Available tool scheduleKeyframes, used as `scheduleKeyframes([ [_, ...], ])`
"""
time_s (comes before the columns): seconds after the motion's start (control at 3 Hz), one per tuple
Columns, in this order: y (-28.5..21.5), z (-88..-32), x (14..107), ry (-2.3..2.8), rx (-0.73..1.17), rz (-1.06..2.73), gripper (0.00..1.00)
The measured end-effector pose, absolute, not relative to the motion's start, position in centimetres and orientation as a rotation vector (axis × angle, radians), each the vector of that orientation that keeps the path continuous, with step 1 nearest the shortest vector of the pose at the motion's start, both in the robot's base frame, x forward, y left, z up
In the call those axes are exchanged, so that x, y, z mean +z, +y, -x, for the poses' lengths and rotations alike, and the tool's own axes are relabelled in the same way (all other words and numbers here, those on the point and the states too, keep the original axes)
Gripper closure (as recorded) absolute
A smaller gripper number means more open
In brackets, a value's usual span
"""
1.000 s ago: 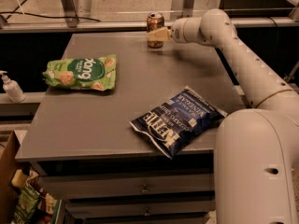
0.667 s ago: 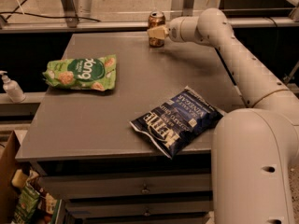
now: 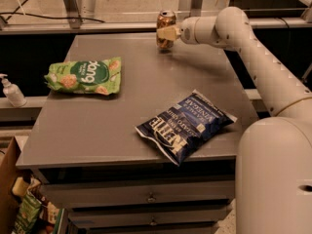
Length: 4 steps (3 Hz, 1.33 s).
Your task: Move orange can near green rice chip bag
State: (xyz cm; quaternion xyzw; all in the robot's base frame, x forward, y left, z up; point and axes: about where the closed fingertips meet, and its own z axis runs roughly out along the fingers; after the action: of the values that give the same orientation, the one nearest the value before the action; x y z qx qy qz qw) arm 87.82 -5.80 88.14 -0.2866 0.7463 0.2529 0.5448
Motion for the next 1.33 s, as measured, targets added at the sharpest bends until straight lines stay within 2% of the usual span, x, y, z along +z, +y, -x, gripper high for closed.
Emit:
scheduleKeyframes([
  [0.33, -5.8, -83.6, 89.8, 1.737, 0.689, 0.732, 1.0],
  [0.67, -4.8, -78.2, 90.9, 1.702, 0.776, 0.812, 1.0],
  [1.33, 1.9, -69.4, 91.0, 1.604, 0.947, 0.983, 1.0],
])
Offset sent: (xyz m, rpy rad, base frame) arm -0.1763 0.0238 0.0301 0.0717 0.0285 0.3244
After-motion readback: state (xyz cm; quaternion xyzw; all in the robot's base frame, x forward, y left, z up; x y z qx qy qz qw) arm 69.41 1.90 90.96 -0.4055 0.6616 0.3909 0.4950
